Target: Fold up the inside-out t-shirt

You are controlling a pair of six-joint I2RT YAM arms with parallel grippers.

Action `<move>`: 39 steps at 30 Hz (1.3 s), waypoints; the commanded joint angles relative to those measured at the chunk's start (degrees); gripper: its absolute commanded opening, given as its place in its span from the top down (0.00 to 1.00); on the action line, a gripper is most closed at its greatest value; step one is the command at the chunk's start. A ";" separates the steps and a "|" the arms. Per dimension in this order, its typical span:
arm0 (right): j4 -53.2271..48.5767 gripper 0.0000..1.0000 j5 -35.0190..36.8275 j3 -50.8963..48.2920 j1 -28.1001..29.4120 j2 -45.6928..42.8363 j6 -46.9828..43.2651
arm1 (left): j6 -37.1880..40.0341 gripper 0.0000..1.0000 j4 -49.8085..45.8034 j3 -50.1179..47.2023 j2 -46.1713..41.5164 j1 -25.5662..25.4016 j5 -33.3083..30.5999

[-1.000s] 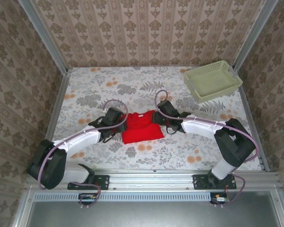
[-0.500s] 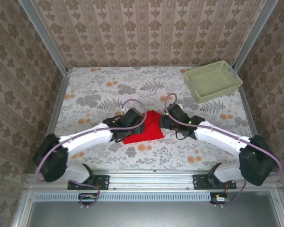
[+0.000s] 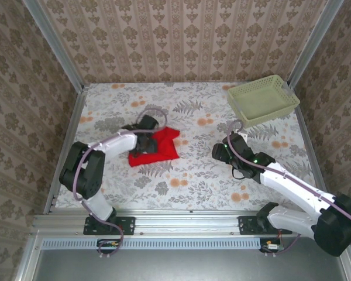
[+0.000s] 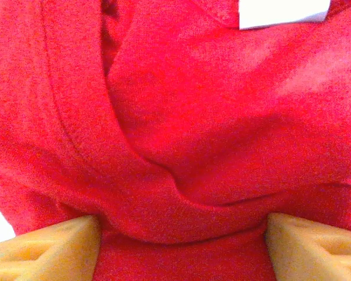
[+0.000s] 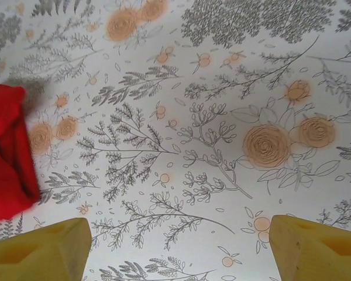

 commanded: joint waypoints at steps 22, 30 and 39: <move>-2.90 0.17 -0.42 -1.05 -2.01 -3.75 -0.94 | -5.74 0.08 -5.92 3.08 3.80 10.26 2.38; -3.74 0.16 -0.15 -1.73 -2.54 -4.13 -1.01 | 4.21 0.10 -14.12 23.41 15.03 21.97 -3.09; -5.77 0.15 -0.47 -0.80 -3.95 -4.84 -2.01 | 7.40 0.13 -23.90 51.54 33.92 31.11 -3.13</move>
